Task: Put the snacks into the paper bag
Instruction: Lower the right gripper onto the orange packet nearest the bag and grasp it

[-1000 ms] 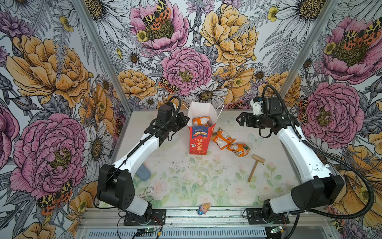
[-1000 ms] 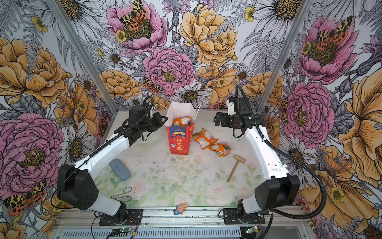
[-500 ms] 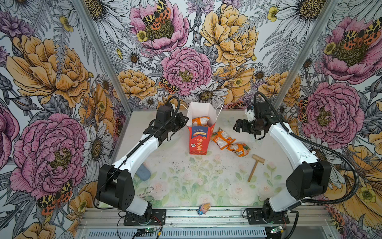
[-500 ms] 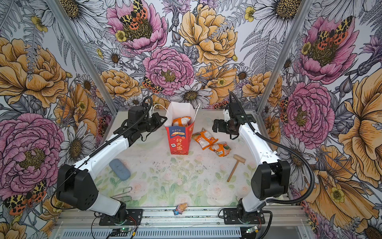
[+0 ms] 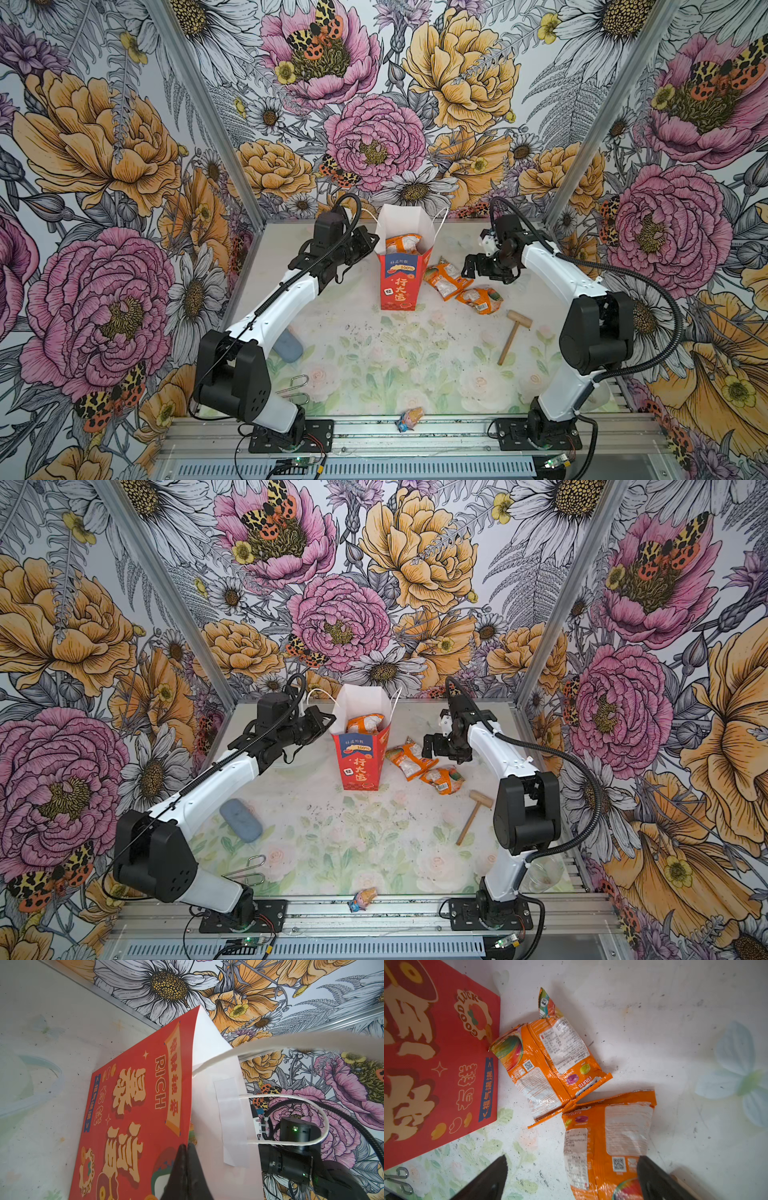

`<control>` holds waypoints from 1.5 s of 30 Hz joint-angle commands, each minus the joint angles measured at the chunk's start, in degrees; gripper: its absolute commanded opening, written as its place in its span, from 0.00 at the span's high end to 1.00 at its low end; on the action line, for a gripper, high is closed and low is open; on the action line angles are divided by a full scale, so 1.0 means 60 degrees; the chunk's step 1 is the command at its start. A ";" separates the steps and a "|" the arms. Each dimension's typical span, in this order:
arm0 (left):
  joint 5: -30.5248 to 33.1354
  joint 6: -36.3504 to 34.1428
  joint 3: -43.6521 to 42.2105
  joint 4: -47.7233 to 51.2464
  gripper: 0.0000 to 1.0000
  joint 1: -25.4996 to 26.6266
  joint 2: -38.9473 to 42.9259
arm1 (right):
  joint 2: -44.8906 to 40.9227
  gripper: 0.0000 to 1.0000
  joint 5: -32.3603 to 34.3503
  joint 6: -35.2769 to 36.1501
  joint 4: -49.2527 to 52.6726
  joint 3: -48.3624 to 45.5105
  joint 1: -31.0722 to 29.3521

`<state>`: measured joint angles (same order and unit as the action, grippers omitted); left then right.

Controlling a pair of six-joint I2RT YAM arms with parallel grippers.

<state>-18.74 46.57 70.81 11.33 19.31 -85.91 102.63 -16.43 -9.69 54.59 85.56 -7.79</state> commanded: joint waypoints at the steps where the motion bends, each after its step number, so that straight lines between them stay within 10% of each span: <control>1: -0.0096 -0.0012 -0.0088 -0.0146 1.00 -0.0084 0.0277 | 0.0305 0.01 -0.0653 0.1166 -0.0252 0.0389 -0.0061; 12: 0.0105 -0.0027 -0.0125 -0.0015 1.00 -0.0091 0.0387 | 0.1065 0.02 -0.0742 0.2865 -0.1137 0.0589 -0.0619; 45: 0.0203 -0.0056 -0.0009 0.0163 1.00 -0.0105 0.0358 | 0.3540 0.00 0.0893 0.2640 -0.1079 0.1867 -0.0972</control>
<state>-18.46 46.54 70.67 12.21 19.25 -85.47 122.02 -13.17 6.50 48.51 94.87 -13.17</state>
